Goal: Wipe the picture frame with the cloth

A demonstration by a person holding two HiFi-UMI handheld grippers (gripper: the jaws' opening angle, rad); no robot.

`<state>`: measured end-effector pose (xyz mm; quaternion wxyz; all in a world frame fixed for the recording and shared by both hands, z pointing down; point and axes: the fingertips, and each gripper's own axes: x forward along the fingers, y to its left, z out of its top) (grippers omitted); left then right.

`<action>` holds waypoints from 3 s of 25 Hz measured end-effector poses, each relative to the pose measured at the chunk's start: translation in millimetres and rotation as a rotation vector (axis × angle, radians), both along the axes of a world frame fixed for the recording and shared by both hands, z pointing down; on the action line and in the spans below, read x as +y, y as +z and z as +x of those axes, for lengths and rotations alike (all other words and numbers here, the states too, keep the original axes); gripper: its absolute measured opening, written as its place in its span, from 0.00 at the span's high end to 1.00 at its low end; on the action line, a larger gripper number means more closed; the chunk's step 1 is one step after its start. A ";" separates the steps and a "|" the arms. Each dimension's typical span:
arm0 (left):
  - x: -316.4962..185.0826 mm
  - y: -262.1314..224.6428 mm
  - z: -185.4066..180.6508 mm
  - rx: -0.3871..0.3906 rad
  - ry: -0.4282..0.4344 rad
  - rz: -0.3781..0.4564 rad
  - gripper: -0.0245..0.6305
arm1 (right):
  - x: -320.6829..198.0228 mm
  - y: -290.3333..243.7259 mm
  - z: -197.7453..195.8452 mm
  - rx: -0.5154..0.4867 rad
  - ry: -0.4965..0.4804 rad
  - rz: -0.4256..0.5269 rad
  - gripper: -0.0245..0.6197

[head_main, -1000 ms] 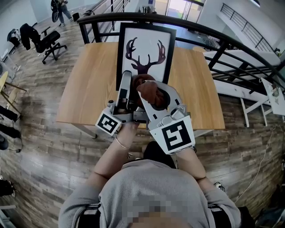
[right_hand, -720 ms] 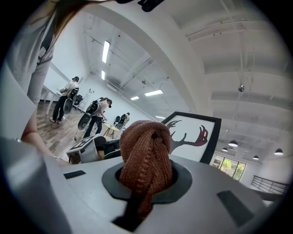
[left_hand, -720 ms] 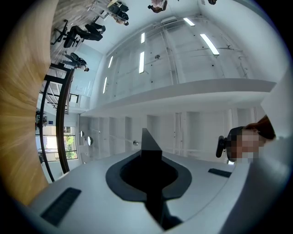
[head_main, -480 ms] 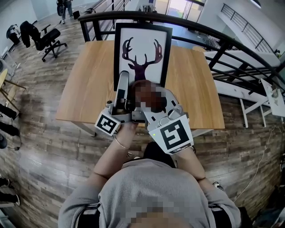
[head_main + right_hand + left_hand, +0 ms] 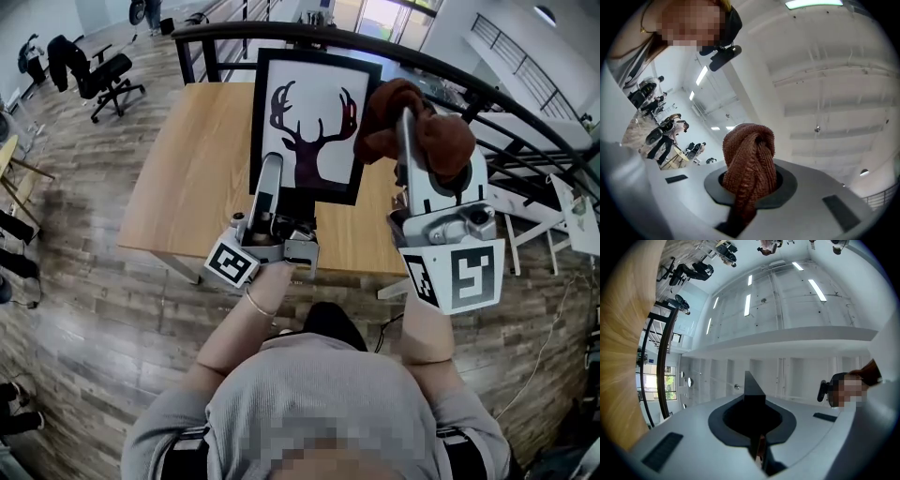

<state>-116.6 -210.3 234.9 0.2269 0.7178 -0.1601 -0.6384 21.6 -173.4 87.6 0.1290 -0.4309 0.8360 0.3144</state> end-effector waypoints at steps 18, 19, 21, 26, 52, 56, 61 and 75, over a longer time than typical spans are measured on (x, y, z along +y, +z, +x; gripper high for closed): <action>-3.5 5.5 2.1 0.038 0.045 -0.034 0.94 | -78.7 19.2 -25.0 0.086 0.092 -0.117 0.89; -3.9 5.9 2.1 0.041 0.045 -0.036 0.94 | -78.7 22.3 -24.5 0.086 0.088 -0.127 0.89; -5.2 6.8 1.4 0.044 0.047 -0.039 0.94 | -78.6 29.2 -24.8 0.086 0.083 -0.142 0.89; -10.5 10.8 1.1 0.042 0.059 -0.060 0.94 | -82.5 45.3 -25.8 0.080 0.086 -0.178 0.89; -12.5 12.9 1.2 0.082 0.059 -0.054 0.94 | -59.6 84.4 -27.1 0.068 0.004 -0.269 0.89; -13.5 13.8 0.7 0.088 0.058 -0.060 0.94 | -55.7 91.0 -27.2 0.065 -0.012 -0.288 0.89; -10.3 14.2 0.9 0.096 0.052 -0.071 0.94 | -47.5 101.1 -26.6 0.066 -0.033 -0.317 0.89; -13.9 15.5 0.3 0.103 0.061 -0.090 0.94 | -32.3 126.2 -27.9 0.096 -0.033 -0.376 0.89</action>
